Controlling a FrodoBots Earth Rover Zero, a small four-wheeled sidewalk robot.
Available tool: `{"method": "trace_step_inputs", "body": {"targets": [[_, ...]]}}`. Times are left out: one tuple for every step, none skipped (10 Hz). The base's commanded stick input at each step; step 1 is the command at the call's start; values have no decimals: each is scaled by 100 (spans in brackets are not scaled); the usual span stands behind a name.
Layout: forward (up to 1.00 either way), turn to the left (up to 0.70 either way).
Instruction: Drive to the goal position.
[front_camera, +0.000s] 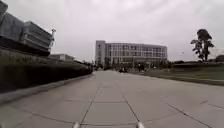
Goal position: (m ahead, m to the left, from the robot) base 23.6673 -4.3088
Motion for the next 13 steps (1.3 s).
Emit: {"method": "trace_step_inputs", "body": {"targets": [[85, 0], [85, 0], [85, 0], [85, 0], [85, 0], [85, 0], [85, 0], [85, 0], [85, 0], [85, 0], [85, 0], [85, 0], [85, 0]]}}
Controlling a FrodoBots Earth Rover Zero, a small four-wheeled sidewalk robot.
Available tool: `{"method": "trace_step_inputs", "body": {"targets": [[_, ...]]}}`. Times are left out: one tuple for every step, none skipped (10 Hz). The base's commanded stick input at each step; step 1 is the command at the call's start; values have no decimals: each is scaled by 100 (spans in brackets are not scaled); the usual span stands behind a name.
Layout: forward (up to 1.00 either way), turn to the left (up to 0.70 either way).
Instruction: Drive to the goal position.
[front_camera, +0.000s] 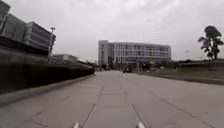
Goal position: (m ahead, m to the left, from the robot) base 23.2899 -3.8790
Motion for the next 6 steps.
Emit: {"method": "trace_step_inputs", "body": {"targets": [[85, 0], [85, 0], [85, 0], [85, 0], [85, 0], [85, 0]]}}
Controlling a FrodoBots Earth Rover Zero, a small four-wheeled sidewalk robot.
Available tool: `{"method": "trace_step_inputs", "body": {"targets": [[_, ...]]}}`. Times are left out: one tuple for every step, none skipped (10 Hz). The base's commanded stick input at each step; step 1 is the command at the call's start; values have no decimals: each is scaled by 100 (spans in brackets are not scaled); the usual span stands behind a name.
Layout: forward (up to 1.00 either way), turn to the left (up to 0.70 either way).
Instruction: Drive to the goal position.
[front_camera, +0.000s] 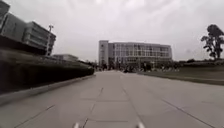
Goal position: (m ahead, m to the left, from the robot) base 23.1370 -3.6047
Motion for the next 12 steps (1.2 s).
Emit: {"method": "trace_step_inputs", "body": {"targets": [[85, 0], [85, 0], [85, 0], [85, 0], [85, 0], [85, 0], [85, 0], [85, 0], [85, 0], [85, 0], [85, 0], [85, 0]]}}
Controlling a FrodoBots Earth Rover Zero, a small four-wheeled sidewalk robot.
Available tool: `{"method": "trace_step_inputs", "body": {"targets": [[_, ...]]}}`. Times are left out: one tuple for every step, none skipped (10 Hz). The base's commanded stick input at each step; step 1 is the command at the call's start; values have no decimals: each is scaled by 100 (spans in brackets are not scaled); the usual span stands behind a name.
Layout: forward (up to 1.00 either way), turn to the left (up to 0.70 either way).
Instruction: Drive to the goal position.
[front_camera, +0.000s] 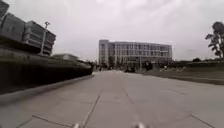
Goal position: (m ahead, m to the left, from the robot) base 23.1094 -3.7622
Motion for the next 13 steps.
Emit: {"method": "trace_step_inputs", "body": {"targets": [[85, 0], [85, 0], [85, 0], [85, 0], [85, 0], [85, 0], [85, 0], [85, 0], [85, 0], [85, 0], [85, 0], [85, 0], [85, 0]]}}
